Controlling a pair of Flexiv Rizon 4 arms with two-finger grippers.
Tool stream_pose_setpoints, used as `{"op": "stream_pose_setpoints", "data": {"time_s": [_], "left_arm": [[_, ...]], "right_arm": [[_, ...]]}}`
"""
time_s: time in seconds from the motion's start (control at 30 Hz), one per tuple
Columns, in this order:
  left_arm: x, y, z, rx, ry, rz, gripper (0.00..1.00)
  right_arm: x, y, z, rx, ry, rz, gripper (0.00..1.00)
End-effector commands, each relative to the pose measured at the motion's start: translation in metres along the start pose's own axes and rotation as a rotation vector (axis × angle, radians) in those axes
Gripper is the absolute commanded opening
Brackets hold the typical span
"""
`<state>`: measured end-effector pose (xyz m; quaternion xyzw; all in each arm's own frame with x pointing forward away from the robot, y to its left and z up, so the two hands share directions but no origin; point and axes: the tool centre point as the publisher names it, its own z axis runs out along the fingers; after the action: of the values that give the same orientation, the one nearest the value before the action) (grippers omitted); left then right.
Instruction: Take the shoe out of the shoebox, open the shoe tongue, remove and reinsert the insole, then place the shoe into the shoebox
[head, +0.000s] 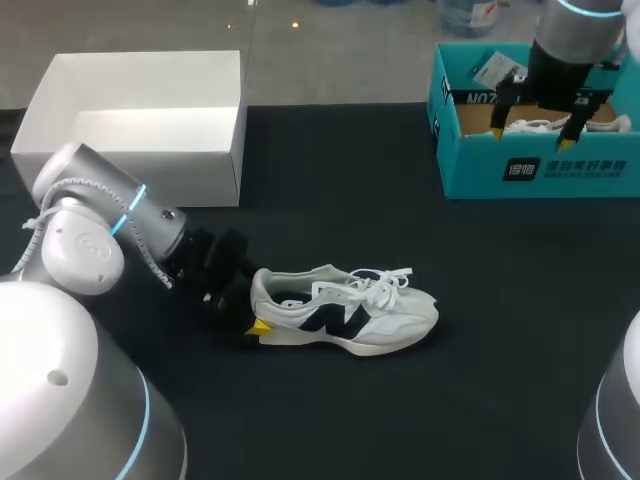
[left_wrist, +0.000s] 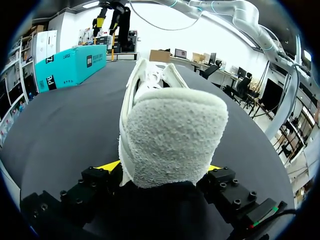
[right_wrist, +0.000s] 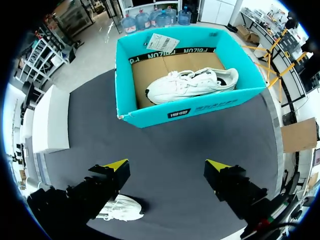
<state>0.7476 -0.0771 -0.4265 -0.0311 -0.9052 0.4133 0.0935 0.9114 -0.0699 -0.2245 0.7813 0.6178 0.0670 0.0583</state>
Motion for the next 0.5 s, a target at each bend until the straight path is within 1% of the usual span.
{"op": "stream_pose_setpoints", "data": {"time_s": [0.03,0.1,0.3,0.37,0.43,0.5], "left_arm": [[0.0,0.002,0.0,0.0,0.0,0.0,0.0],[0.0,0.002,0.0,0.0,0.0,0.0,0.0],[0.0,0.002,0.0,0.0,0.0,0.0,0.0],[0.0,0.002,0.0,0.0,0.0,0.0,0.0],[0.0,0.002,0.0,0.0,0.0,0.0,0.0],[0.0,0.002,0.0,0.0,0.0,0.0,0.0]], "right_arm": [[0.019,-0.012,0.012,0.014,0.004,-0.01,1.0],[0.029,-0.02,0.015,0.028,0.036,-0.016,1.0],[0.058,-0.045,0.022,0.096,0.021,-0.035,1.0],[0.066,-0.053,0.024,0.124,0.042,-0.048,1.0],[0.074,-0.061,0.026,0.151,0.036,-0.055,1.0],[0.079,-0.068,0.024,0.15,0.05,-0.056,1.0]]}}
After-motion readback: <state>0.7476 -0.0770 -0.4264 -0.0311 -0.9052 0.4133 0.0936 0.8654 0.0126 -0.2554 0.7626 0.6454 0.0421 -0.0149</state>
